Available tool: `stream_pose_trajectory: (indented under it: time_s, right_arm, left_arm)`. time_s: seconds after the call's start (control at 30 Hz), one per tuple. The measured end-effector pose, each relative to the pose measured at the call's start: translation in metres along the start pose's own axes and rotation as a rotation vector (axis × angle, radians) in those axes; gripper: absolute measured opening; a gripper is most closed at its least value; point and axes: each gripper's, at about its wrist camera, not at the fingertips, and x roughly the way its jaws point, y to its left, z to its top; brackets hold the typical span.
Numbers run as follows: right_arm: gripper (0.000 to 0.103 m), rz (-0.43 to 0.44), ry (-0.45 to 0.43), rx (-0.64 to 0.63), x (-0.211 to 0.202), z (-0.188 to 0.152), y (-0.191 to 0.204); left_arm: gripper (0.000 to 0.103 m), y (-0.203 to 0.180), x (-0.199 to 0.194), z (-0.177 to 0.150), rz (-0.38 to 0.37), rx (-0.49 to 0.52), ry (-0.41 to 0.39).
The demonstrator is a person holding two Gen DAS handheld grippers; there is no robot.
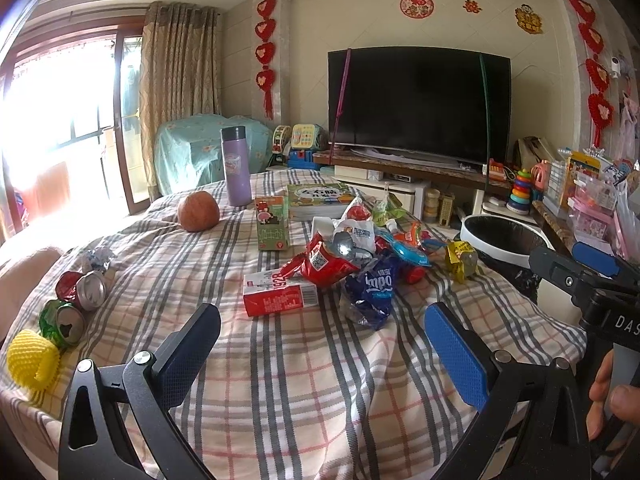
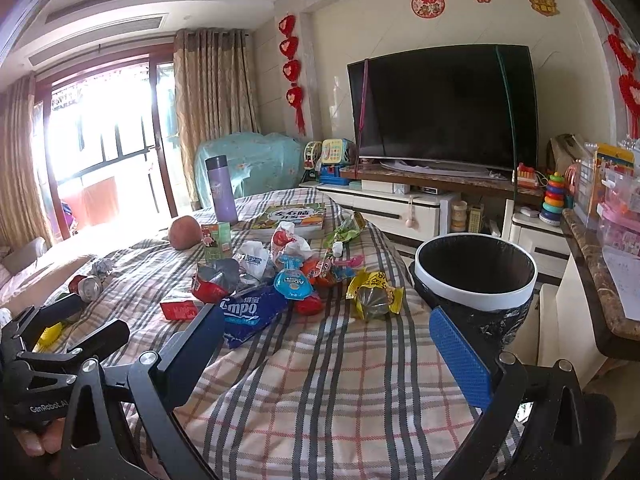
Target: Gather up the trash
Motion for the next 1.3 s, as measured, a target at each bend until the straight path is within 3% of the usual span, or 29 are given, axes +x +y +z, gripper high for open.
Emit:
stream_pose_trajectory:
  time_s: [0.9,1.3]
  right_arm:
    - [0.103,0.002,0.001,0.006,0.001,-0.002,0.004]
    - [0.103,-0.001,0.043,0.022,0.014,-0.002,-0.001]
  left_arm:
    - [0.102,-0.005,0.004,-0.003,-0.005,0.006,0.008]
    - [0.102,-0.007,0.033,0.004,-0.041,-0.005,0.102]
